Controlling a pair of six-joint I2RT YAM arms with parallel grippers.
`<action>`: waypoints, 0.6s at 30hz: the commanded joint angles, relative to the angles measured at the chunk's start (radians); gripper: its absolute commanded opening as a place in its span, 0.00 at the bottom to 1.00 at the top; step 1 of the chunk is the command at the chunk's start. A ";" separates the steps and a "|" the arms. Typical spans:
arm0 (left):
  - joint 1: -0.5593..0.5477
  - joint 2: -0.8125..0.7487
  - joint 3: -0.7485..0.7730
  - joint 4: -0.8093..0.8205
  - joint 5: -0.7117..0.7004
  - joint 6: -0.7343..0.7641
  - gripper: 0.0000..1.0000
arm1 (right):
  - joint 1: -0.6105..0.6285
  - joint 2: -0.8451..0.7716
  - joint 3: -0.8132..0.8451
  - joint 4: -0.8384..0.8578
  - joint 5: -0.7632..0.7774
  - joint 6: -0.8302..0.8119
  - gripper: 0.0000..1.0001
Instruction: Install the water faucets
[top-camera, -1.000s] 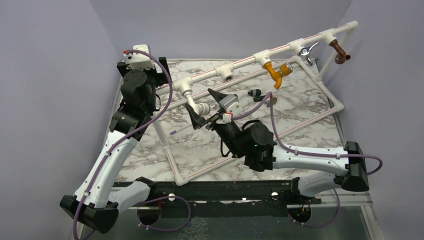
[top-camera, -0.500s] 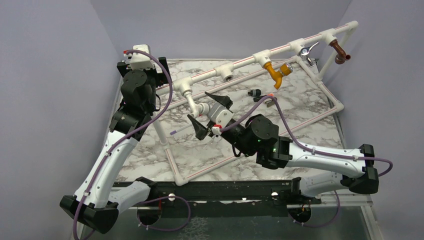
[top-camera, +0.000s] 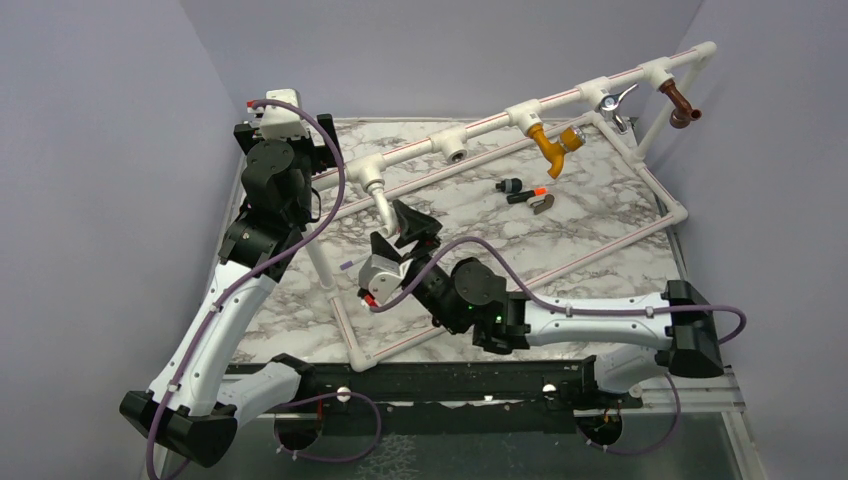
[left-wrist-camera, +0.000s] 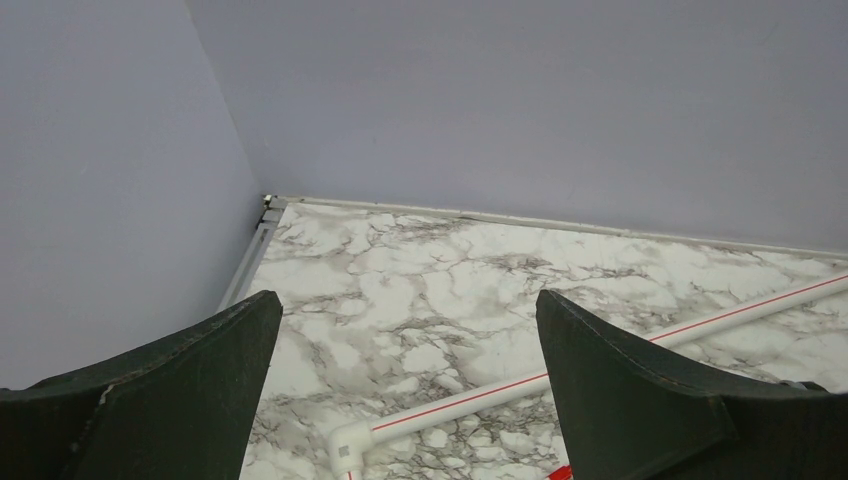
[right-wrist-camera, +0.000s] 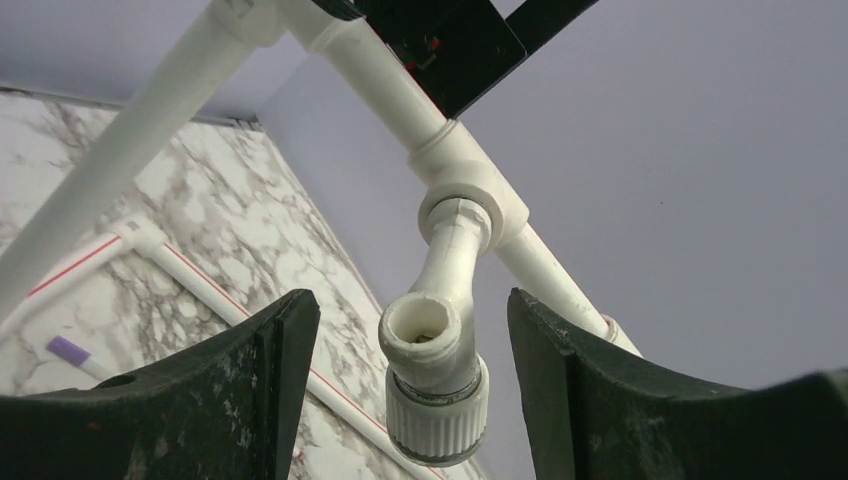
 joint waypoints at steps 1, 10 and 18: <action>0.003 -0.002 0.008 -0.015 0.022 -0.005 0.99 | 0.004 0.070 0.018 0.252 0.152 -0.176 0.71; 0.003 -0.002 0.007 -0.015 0.023 -0.006 0.99 | 0.002 0.124 0.044 0.312 0.200 -0.185 0.46; 0.003 -0.007 0.008 -0.015 0.020 -0.006 0.99 | 0.002 0.133 0.039 0.383 0.226 -0.072 0.01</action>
